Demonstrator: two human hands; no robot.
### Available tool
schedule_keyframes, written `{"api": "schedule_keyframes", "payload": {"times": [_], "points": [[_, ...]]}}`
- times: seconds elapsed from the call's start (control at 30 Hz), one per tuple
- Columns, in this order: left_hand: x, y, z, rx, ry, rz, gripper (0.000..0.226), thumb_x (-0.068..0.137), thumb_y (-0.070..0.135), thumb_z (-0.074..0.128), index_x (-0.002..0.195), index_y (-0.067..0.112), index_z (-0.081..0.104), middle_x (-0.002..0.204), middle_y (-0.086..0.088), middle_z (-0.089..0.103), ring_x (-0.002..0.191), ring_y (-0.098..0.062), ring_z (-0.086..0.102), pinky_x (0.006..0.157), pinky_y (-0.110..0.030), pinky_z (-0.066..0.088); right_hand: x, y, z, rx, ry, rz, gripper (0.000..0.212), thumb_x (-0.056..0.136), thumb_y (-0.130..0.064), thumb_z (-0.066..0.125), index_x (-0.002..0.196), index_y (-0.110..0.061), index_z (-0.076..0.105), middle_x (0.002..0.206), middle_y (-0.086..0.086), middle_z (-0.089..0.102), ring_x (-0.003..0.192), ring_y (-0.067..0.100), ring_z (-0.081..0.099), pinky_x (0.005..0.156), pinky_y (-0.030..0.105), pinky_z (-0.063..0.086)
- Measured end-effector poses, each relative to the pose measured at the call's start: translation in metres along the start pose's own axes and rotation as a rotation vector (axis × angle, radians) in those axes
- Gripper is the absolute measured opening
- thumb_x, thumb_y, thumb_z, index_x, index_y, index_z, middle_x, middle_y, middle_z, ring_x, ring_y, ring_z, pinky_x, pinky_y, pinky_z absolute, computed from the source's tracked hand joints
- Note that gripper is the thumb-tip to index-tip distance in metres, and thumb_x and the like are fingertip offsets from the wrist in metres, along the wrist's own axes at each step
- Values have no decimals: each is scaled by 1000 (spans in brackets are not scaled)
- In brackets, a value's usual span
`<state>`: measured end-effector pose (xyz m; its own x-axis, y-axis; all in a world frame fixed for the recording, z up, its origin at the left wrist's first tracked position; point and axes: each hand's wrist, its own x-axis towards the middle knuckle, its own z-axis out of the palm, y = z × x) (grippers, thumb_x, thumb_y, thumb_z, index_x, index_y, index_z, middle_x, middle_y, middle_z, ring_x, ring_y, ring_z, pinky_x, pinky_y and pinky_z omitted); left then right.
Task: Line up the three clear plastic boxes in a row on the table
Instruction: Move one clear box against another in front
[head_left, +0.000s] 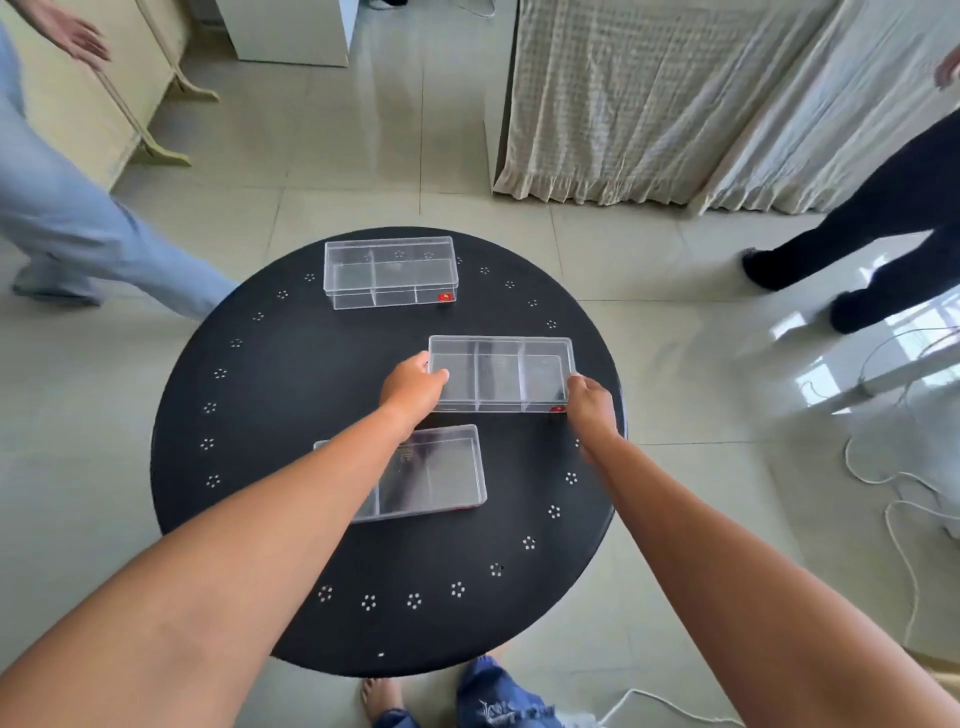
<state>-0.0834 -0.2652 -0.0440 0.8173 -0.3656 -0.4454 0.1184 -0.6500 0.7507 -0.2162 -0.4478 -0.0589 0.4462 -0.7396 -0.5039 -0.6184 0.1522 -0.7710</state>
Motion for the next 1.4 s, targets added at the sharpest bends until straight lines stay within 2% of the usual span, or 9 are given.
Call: {"api": "schedule_keyframes", "payload": {"times": [0.17, 0.4, 0.53, 0.67, 0.77, 0.83, 1.1, 1.27, 1.4], "points": [[-4, -13, -43, 19, 118, -29, 31, 87, 15, 46, 63, 19, 27, 62, 0, 33, 60, -21, 31, 54, -36, 21, -14, -21, 39, 8, -100, -15, 21, 87, -24, 34, 72, -14, 46, 74, 6, 45, 68, 21, 36, 59, 32, 29], [-14, -56, -91, -44, 178, -99, 29, 86, 15, 45, 64, 19, 26, 63, 1, 31, 60, -20, 29, 56, -36, 20, -45, -26, 88, -25, -227, 7, 29, 91, -26, 35, 69, -12, 49, 70, 2, 45, 63, 17, 37, 58, 31, 33], [-15, -83, -100, -101, 148, -124, 20, 84, 20, 45, 69, 15, 33, 72, 1, 37, 73, -22, 34, 63, -35, 23, -51, -20, 101, -69, -285, 11, 41, 94, -29, 35, 101, -2, 65, 87, 5, 60, 80, 19, 52, 66, 31, 43], [-17, -97, -103, -216, 93, -141, 8, 87, 24, 45, 82, 18, 49, 90, -2, 53, 89, -24, 46, 72, -32, 34, -56, -19, 105, -97, -297, 3, 42, 89, -32, 35, 94, 2, 59, 87, 11, 59, 81, 21, 50, 82, 39, 49], [-21, -98, -102, -286, 80, -167, 31, 96, 24, 45, 114, 5, 61, 145, -17, 48, 134, -36, 44, 109, -41, 33, -62, -17, 107, -90, -293, -4, 46, 87, -35, 34, 99, -2, 63, 101, 19, 69, 83, 22, 58, 87, 43, 52], [-25, -97, -100, -342, 81, -186, 52, 100, 32, 42, 145, 7, 41, 159, -8, 32, 146, -25, 31, 116, -38, 23, -67, -19, 106, -91, -279, 1, 45, 93, -34, 33, 105, -4, 65, 101, 13, 68, 88, 22, 58, 81, 39, 48], [-38, -101, -93, -458, 33, -269, 65, 98, 57, 29, 144, 15, 46, 151, -6, 46, 140, -24, 41, 117, -41, 29, -68, -21, 95, -39, -328, 97, 57, 95, -45, 26, 109, -8, 68, 109, 10, 72, 92, 23, 63, 75, 36, 47], [-43, -98, -93, -446, -2, -273, 74, 96, 64, 25, 149, 14, 38, 156, -6, 37, 145, -23, 33, 118, -40, 23, -69, -19, 91, -30, -323, 116, 65, 93, -47, 26, 120, 1, 60, 118, 15, 69, 98, 28, 66, 93, 41, 49], [-45, -101, -95, -466, -49, -272, 78, 92, 71, 24, 145, 17, 46, 151, -4, 46, 141, -21, 39, 118, -39, 26, -74, -19, 87, -35, -343, 126, 55, 96, -49, 26, 96, -13, 68, 107, 9, 71, 102, 28, 64, 88, 41, 49]]}}
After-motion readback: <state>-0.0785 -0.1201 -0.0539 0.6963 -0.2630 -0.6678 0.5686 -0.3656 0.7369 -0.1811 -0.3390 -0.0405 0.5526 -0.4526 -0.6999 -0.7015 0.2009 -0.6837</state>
